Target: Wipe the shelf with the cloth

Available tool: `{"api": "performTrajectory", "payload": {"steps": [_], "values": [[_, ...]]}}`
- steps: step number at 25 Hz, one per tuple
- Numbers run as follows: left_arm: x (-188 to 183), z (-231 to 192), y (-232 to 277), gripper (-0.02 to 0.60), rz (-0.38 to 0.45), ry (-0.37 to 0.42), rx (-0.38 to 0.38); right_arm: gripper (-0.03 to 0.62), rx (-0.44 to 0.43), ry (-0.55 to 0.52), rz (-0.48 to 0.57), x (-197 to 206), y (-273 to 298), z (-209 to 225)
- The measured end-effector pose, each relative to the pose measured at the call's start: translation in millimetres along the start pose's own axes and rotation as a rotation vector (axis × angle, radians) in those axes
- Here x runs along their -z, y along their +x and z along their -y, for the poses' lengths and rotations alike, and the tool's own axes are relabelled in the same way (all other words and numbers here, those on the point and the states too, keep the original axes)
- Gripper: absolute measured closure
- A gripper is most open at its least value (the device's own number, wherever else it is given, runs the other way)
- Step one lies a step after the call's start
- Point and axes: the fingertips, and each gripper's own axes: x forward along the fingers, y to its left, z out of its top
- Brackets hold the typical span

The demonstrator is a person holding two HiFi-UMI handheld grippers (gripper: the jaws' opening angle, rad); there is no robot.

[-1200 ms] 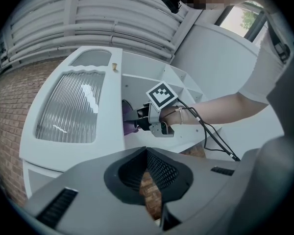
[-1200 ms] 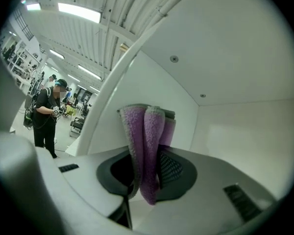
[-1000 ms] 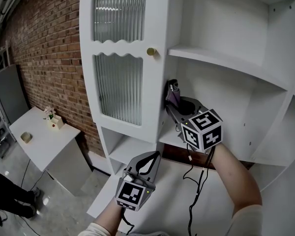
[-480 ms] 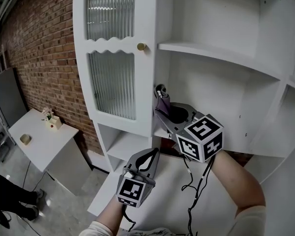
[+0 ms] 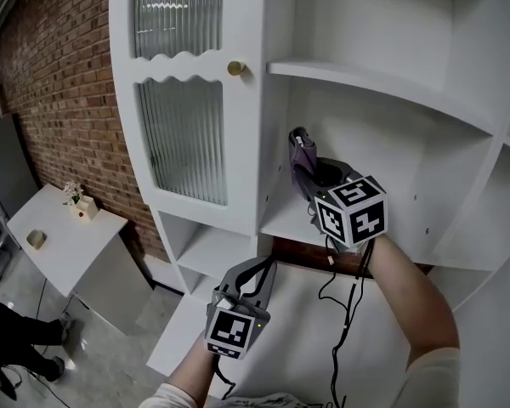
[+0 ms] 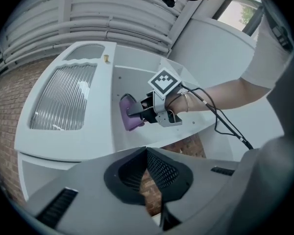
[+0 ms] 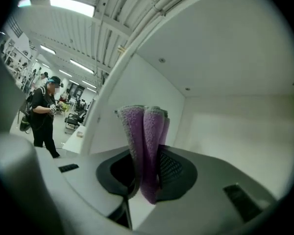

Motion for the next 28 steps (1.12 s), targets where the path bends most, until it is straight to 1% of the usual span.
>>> {"api": "performTrajectory", "payload": {"steps": [2,7,9,12,15,18,24,28], "values": [[3,-6,2,0.568,0.000,-0.009,-0.006,0.508,0.030,0.007,-0.039,13,17,17],[11,-14,8,0.568,0.010,-0.012,0.001,0.508,0.088,0.097,-0.140,43,61,51],[13,-16,10,0.568,0.014,-0.007,0.005,0.509,0.108,0.116,-0.176,53,78,58],[15,-19,11,0.568,0.026,0.005,0.009,0.508,0.115,0.136,-0.204,63,100,62],[17,-23,15,0.568,0.028,-0.011,0.004,0.508,0.131,0.136,-0.227,71,113,66],[20,-25,16,0.568,0.030,-0.017,0.007,0.508,0.121,0.139,-0.230,75,121,63],[20,-32,16,0.568,0.007,-0.011,0.011,0.508,0.071,0.254,-0.245,78,127,56],[24,-27,15,0.568,0.005,-0.016,0.028,0.508,0.031,0.276,-0.260,78,118,46]]}}
